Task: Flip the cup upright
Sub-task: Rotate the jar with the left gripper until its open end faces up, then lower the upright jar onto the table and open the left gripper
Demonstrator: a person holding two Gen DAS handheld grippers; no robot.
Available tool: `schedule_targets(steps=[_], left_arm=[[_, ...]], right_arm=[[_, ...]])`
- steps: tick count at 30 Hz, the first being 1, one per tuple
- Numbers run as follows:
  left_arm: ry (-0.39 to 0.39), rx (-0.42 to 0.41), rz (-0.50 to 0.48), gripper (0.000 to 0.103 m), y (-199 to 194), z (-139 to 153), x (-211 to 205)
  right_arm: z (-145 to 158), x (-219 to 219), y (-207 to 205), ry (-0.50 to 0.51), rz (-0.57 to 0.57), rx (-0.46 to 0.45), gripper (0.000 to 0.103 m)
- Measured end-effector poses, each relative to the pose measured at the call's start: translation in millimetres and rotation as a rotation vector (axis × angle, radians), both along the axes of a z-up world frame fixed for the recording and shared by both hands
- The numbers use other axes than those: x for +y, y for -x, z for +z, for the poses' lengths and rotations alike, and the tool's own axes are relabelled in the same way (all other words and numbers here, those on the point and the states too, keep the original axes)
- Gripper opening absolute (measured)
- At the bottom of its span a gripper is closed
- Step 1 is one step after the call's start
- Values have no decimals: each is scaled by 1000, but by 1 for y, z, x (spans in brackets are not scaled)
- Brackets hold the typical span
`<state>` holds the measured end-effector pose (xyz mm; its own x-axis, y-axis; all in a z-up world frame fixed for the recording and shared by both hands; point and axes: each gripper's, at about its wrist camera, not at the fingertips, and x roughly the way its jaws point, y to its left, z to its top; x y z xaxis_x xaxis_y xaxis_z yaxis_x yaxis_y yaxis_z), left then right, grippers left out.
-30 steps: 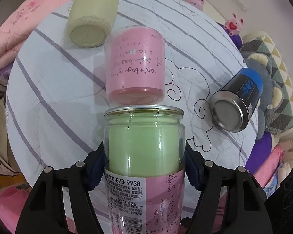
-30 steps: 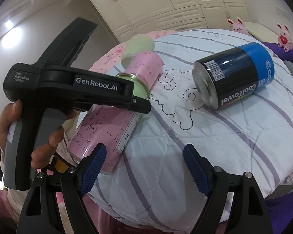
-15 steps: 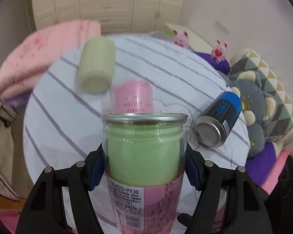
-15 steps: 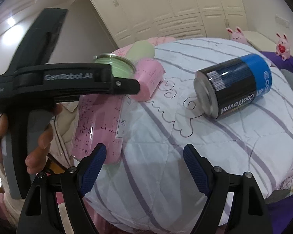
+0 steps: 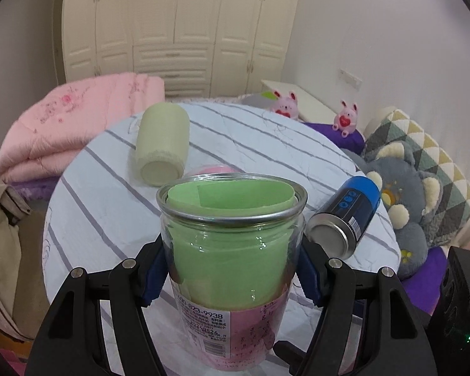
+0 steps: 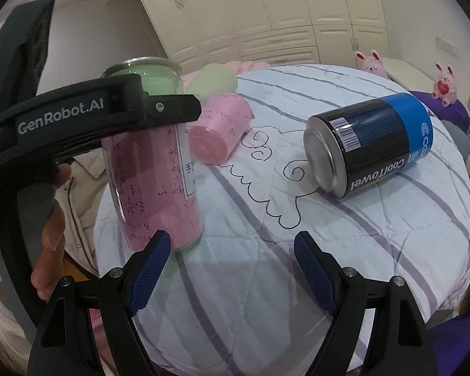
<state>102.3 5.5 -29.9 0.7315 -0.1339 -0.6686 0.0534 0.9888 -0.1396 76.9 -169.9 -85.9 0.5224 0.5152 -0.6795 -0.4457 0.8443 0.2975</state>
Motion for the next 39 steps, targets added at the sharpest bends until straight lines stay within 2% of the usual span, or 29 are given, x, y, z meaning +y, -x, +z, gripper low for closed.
schedule_targets(steps=[6, 20, 29, 35, 39], left_arm=[[-8, -50, -21, 71, 8, 1, -6], [7, -72, -53, 74, 18, 1, -11], [11, -68, -65, 93, 23, 2, -9], [-5, -80, -74, 100, 29, 6, -7], [-26, -102, -79, 100, 37, 9, -7]], right_arm=[[-4, 0, -5, 54, -50, -6, 82], [-10, 7, -10, 139, -116, -28, 82], [-8, 4, -8, 122, -132, -33, 82], [-6, 0, -3, 110, -137, -40, 82], [-4, -2, 0, 100, -141, -44, 82]])
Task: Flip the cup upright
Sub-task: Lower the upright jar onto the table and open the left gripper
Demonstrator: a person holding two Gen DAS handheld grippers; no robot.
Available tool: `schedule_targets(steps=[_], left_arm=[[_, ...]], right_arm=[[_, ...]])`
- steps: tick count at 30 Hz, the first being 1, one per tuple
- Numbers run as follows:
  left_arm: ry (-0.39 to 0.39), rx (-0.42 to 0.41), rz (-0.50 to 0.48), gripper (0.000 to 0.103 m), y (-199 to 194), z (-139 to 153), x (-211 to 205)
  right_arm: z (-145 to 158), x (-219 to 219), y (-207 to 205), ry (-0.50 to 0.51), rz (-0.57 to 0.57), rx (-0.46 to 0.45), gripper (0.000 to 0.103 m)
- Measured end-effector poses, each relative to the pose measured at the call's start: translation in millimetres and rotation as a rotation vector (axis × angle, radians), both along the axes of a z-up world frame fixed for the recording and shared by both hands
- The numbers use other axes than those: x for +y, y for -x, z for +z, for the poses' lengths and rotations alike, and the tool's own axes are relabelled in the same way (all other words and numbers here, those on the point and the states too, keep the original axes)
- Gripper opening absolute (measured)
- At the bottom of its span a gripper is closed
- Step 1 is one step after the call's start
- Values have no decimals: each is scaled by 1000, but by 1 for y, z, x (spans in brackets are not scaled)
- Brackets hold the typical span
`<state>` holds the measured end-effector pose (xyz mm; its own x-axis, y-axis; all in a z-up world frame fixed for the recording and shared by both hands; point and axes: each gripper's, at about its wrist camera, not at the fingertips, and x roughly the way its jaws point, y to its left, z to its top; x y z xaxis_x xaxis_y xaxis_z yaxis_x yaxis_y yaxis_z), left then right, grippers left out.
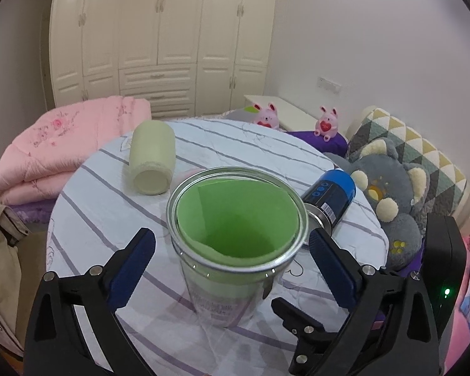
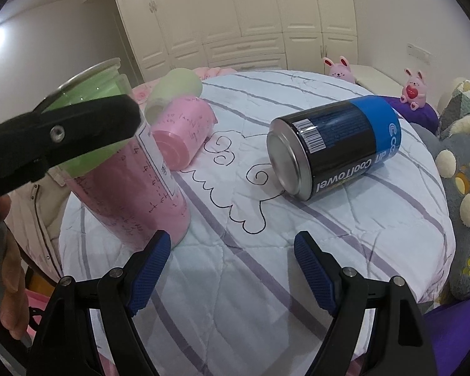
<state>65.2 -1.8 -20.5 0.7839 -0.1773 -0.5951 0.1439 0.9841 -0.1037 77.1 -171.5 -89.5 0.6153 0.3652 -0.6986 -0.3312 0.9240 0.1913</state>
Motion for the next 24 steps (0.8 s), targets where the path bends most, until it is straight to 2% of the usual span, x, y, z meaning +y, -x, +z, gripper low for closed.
schedule_targets(steps=[9, 19, 24], left_arm=[[-106, -84, 15, 103, 29, 17, 8], [-96, -86, 102, 103, 51, 20, 31], [-131, -108, 129, 103, 66, 18, 27]], right_arm=[[11, 0, 18, 4, 21, -56, 82], [34, -8, 40, -15, 7, -181, 82], [42, -18, 48, -36, -14, -222, 82]])
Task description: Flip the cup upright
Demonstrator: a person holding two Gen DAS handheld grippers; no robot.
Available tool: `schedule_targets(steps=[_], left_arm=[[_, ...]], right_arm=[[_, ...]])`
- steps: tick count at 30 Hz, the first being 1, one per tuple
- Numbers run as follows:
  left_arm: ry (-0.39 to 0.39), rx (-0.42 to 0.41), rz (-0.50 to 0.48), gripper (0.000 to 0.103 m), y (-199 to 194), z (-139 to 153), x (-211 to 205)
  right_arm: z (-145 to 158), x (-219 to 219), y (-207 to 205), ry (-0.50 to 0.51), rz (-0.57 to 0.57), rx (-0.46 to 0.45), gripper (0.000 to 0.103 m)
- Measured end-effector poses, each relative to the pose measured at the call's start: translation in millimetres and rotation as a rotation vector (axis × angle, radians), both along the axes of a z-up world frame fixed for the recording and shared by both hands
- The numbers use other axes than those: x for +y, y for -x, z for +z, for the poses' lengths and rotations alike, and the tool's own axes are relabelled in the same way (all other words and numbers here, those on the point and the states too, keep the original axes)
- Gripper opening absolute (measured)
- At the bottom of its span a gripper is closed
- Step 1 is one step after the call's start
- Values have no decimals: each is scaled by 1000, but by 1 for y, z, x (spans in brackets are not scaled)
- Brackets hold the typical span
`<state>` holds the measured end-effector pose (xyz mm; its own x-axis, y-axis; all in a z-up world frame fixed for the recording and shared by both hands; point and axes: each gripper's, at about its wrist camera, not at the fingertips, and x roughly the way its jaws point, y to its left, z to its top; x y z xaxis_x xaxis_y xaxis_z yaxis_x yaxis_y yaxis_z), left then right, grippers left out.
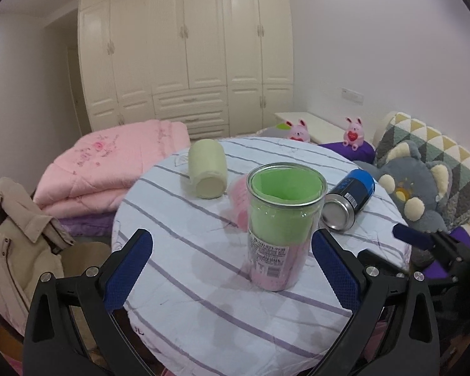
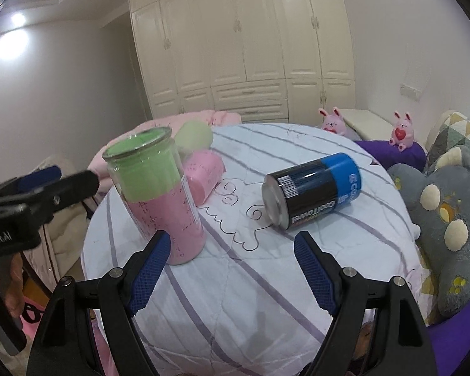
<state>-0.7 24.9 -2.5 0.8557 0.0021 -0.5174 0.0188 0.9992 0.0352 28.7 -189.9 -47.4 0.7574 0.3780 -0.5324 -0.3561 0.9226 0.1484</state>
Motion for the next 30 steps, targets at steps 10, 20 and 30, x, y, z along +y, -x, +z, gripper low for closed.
schedule_targets(steps=[10, 20, 30], left_arm=[[-15, -9, -32, 103, 10, -4, -23], [-3, -26, -31, 103, 15, -3, -35], [1, -26, -19, 103, 16, -4, -37]], right_arm=[[13, -26, 19, -50, -75, -123, 82], [21, -39, 27, -85, -108, -190, 83], [20, -40, 31, -89, -108, -194, 82]])
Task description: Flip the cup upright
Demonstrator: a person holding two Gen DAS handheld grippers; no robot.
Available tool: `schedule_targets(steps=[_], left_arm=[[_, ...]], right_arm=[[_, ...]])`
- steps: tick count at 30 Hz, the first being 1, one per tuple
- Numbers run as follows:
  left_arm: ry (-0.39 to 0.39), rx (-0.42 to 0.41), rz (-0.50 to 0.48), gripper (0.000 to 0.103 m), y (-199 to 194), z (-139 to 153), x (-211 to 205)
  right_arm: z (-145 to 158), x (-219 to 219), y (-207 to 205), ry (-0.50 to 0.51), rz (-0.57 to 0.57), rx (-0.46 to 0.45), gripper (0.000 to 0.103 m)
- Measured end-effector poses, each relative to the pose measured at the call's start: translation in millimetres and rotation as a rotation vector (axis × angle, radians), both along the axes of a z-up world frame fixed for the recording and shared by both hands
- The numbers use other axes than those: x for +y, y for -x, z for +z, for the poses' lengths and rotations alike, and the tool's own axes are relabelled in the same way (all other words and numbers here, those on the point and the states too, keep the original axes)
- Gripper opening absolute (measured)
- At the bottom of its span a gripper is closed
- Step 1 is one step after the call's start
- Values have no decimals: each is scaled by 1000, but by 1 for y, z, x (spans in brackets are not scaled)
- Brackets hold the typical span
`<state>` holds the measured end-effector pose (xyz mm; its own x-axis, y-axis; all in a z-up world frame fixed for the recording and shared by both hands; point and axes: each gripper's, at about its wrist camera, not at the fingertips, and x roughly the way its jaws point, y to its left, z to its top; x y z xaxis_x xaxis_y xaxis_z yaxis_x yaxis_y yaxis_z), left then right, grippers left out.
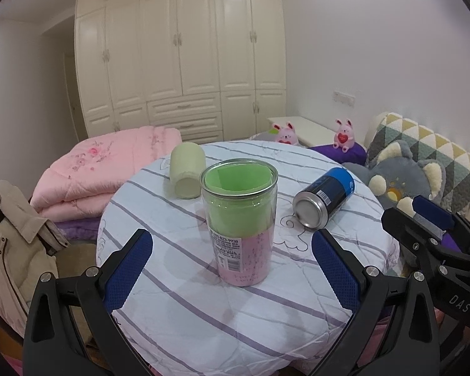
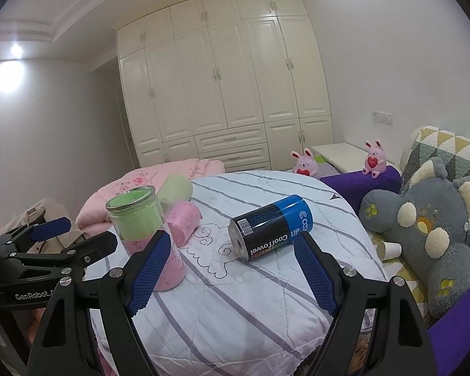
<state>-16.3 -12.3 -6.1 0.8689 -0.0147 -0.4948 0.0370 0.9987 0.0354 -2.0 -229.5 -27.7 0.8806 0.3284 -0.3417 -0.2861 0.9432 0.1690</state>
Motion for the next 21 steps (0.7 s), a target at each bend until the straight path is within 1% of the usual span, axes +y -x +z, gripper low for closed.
schedule_targets(steps=[21], left_arm=[[11, 7, 25, 103, -5, -2, 5]], right_arm=[[-2, 2, 0, 20, 2, 7, 83]])
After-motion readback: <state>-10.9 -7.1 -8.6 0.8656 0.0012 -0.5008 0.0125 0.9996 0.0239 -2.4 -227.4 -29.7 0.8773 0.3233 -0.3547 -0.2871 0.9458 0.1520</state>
